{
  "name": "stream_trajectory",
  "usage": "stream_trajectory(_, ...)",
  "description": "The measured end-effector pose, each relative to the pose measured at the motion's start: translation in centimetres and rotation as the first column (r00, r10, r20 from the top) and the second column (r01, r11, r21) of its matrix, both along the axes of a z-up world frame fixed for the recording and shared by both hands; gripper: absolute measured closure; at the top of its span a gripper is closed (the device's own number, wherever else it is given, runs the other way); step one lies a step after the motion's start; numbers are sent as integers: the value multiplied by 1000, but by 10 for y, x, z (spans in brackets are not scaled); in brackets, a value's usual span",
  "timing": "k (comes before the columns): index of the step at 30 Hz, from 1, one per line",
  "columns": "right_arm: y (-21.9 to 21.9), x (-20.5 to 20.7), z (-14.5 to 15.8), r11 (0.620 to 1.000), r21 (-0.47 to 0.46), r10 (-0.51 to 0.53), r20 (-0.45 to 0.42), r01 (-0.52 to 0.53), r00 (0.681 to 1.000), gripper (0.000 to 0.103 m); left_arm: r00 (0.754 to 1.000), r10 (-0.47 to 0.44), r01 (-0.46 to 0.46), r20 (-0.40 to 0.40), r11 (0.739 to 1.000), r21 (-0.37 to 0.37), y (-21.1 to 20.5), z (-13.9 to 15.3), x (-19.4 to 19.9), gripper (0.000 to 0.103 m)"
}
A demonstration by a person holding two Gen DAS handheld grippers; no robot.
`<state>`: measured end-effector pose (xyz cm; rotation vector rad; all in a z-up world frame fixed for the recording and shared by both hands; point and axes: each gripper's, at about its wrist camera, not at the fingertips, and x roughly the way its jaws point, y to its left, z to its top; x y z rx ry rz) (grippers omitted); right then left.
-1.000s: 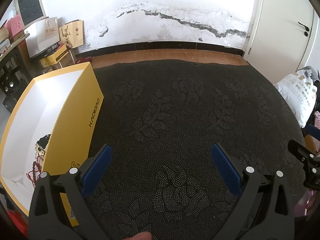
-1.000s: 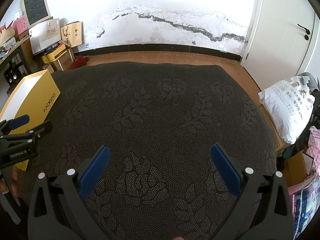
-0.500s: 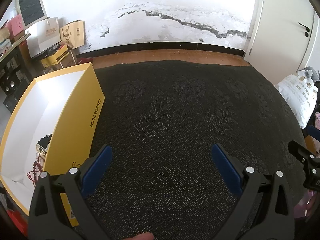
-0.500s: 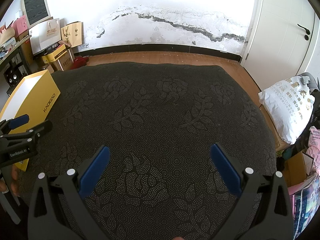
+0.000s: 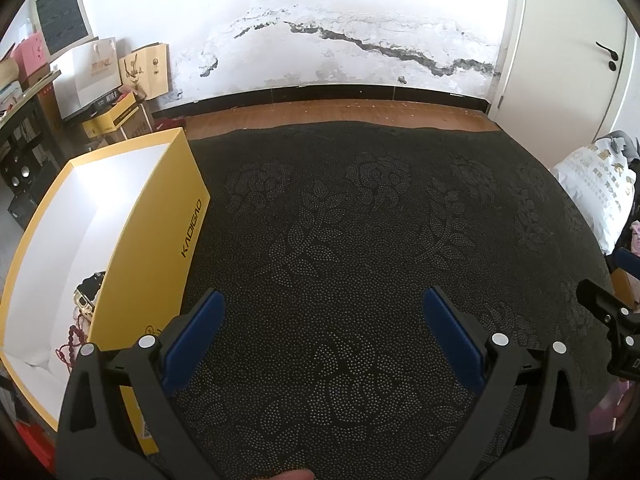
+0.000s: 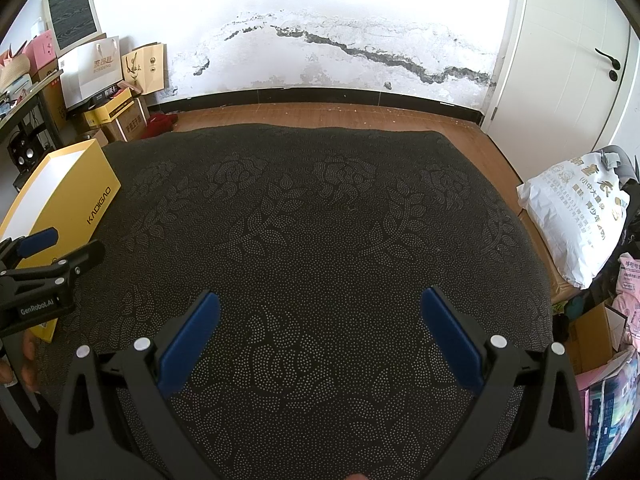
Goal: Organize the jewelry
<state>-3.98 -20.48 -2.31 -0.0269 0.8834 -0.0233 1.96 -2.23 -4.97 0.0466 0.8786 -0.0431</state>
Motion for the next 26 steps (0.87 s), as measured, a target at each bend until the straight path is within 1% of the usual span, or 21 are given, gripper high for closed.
stream_trajectory(8, 0, 0, 0, 1000, 0, 0, 1, 0, 1000, 6, 1000, -7, 7, 1, 1000, -16, 2, 1, 0, 6)
stream_trajectory(14, 0, 0, 0, 1000, 0, -1, 2, 1, 1000, 6, 1000, -14, 14, 27, 1000, 10, -1, 3, -3, 6)
stream_trajectory(26, -2, 2, -3, 1000, -2, 4, -6, -4, 1000, 6, 1000, -19, 19, -1, 1000, 17, -4, -4, 3, 6)
